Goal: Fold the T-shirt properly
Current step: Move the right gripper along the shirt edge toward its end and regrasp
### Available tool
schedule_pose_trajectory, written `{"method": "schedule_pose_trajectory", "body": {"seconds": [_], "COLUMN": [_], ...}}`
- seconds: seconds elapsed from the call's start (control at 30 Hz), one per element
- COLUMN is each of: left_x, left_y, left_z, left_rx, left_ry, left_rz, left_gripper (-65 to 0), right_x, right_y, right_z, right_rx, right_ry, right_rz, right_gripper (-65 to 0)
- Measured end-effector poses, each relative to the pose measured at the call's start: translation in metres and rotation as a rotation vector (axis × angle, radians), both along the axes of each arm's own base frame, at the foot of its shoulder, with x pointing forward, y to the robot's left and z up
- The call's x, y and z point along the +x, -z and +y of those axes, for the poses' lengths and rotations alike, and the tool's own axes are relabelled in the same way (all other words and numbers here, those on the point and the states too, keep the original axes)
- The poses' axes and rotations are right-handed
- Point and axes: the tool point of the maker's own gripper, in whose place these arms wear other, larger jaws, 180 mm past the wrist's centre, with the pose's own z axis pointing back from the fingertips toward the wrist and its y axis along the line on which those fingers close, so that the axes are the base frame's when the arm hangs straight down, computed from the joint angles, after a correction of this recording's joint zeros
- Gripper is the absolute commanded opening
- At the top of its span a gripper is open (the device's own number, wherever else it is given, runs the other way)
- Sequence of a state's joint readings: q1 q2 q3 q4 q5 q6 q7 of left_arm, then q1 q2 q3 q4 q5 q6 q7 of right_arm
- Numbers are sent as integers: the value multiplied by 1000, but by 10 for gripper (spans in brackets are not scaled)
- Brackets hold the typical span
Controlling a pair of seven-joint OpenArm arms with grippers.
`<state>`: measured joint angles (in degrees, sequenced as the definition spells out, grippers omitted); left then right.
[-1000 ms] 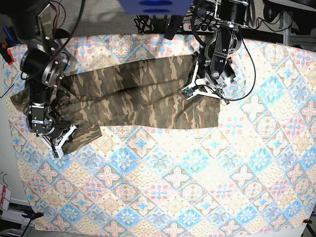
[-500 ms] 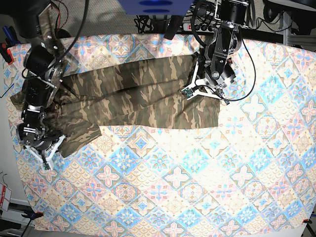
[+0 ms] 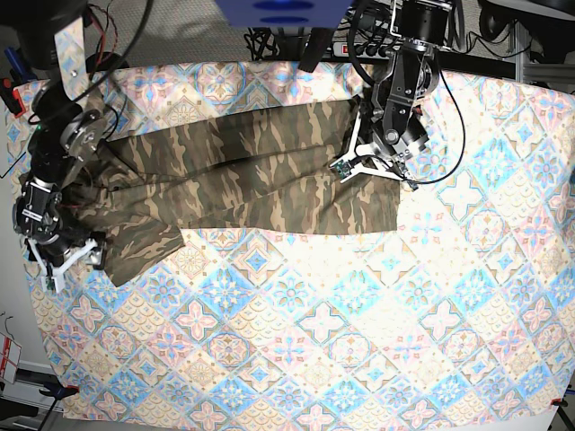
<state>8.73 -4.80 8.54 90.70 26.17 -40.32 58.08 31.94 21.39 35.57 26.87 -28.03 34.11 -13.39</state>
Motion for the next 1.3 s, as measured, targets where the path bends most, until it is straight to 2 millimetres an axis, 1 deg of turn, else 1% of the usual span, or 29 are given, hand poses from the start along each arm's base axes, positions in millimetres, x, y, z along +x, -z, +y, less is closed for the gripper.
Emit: {"method": "schedule_pose_trajectory", "body": {"seconds": [0.13,0.17,0.2,0.3,0.37,0.43,0.47,0.53,0.6,0.73,0.77,0.8,0.87,0.97,1.07,1.17,1.2,1.27,1.3], "left_x": [0,0,0,0,0,0,0,0,0,0,0,0,0,0,0,0,0,1,1], "left_y": [0,0,0,0,0,0,0,0,0,0,0,0,0,0,0,0,0,0,0], "left_z": [0,0,1,1,1,1,0,0,0,0,0,0,0,0,0,0,0,0,0], "left_rx": [-1,1,1,-1,-2,-2,-2,-2,-3,-4,-5,-5,-4,-3,-4,-4,-4,-4,-3], "left_ry": [0,0,0,-1,-1,-1,-1,-1,-1,-2,-2,-2,-2,-2,-2,-2,-2,-2,-2], "left_rz": [0,0,0,0,0,-1,-1,0,0,-1,-1,-1,-1,-1,-1,-1,-1,-2,-3], "left_gripper": [-649,-649,-649,-649,-649,-649,-649,-649,-649,-650,-650,-650,-650,-650,-650,-649,-649,-649,-649], "right_x": [-19,-23,-25,-17,-13,-18,-23,-26,-21,-3,-1,0,-1,-1,-2,-1,0,0,0], "right_y": [21,26,29,26,23,27,32,36,41,42,42,42,42,43,44,44,43,43,42], "right_z": [-4,-3,1,12,14,13,14,19,32,76,84,86,85,85,86,88,87,85,84], "right_rx": [77,100,123,184,191,180,153,130,107,157,169,173,177,170,170,175,169,152,140], "right_ry": [33,38,43,47,45,37,6,-32,-61,-117,-127,-132,-134,-131,-133,-133,-135,-145,-154], "right_rz": [1,7,7,-21,-39,-19,13,30,40,-4,-7,-8,-7,-6,3,3,1,10,16], "right_gripper": [-91,-95,-97,-96,-96,-96,-96,-96,-96,-96,-97,-103,-148,-273,-385,-522,-558,-612,-626]}}
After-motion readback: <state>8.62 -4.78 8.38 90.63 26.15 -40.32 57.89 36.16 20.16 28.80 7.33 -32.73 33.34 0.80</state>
